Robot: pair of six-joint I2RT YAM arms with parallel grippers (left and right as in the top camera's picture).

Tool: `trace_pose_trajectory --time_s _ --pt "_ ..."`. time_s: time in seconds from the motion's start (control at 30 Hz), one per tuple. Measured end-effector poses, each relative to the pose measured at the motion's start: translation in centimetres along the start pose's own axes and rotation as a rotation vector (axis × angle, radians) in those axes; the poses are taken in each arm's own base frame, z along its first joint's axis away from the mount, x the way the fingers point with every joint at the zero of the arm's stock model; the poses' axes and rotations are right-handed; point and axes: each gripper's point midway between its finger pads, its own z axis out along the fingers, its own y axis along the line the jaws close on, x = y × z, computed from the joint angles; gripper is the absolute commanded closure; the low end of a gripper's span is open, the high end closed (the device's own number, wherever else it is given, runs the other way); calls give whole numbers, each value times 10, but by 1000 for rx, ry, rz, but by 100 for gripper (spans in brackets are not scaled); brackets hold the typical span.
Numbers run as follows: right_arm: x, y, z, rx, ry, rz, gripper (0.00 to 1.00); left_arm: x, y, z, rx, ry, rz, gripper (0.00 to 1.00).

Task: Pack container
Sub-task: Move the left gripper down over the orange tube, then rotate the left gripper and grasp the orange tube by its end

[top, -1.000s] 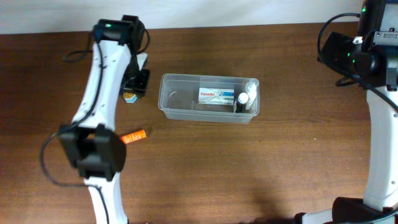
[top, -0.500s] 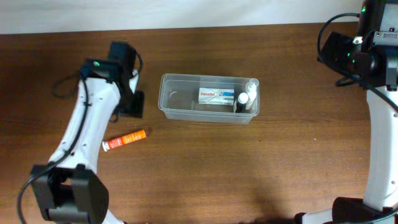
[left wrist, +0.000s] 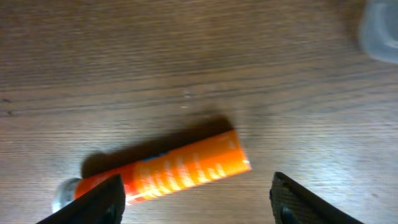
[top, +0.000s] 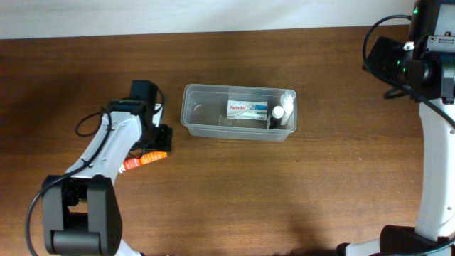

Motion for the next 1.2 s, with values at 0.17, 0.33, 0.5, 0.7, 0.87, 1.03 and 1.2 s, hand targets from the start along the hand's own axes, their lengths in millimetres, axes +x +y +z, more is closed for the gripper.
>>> trace_pose_trajectory --time_s 0.17,0.33,0.5,0.7,0.87,1.03,1.2 --pt "0 0 0 0 0 0 1 -2 18 1 -3 -8 90 6" --pt "0 0 0 0 0 0 2 -4 32 2 -9 -19 227 3" --pt "0 0 0 0 0 0 2 -21 36 2 4 -93 353 4" --pt "0 0 0 0 0 0 2 -30 22 0 70 -156 520 2" --pt "0 0 0 0 0 0 2 -12 16 1 111 -103 682 1" --pt "0 0 0 0 0 0 2 -6 15 1 120 -87 799 1" --pt "0 0 0 0 0 0 2 -1 14 5 123 -81 914 2"
